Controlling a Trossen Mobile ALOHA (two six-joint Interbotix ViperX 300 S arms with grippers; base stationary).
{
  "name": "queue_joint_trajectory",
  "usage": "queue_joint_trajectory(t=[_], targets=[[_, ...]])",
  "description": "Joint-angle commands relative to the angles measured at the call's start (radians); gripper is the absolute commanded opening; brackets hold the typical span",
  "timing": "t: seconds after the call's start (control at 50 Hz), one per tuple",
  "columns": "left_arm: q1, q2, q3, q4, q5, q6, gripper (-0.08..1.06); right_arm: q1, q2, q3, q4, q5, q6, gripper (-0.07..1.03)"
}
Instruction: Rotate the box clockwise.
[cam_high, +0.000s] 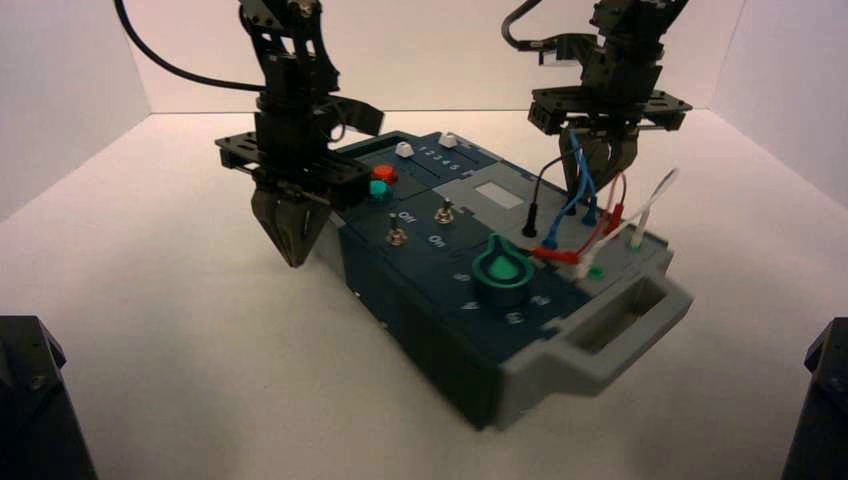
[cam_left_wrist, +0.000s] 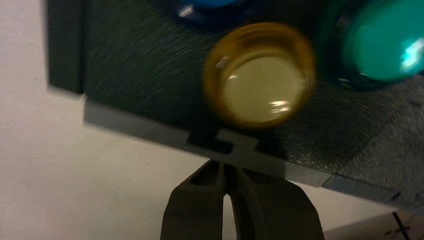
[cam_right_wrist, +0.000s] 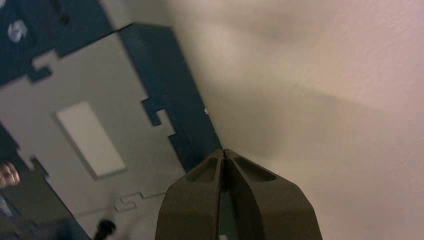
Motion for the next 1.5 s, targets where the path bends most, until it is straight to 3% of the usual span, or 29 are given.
queue_joint_trajectory(t=[0.02, 0.34, 0.82, 1.5], targets=[[0.021, -0.003, -0.058, -0.003, -0.055, 0.015, -0.03, 0.078, -0.011, 0.009, 0.051, 0.015, 0.005, -0.02], [0.058, 0.044, -0.104, -0.003, -0.072, 0.058, -0.03, 0.098, -0.032, 0.035, 0.089, 0.018, 0.009, -0.02], [0.061, 0.091, -0.196, -0.002, -0.075, 0.077, -0.03, 0.169, -0.035, 0.038, 0.141, 0.028, 0.015, -0.02], [0.063, 0.095, -0.252, -0.003, -0.074, 0.087, -0.03, 0.218, -0.048, 0.041, 0.183, 0.021, 0.017, -0.02]])
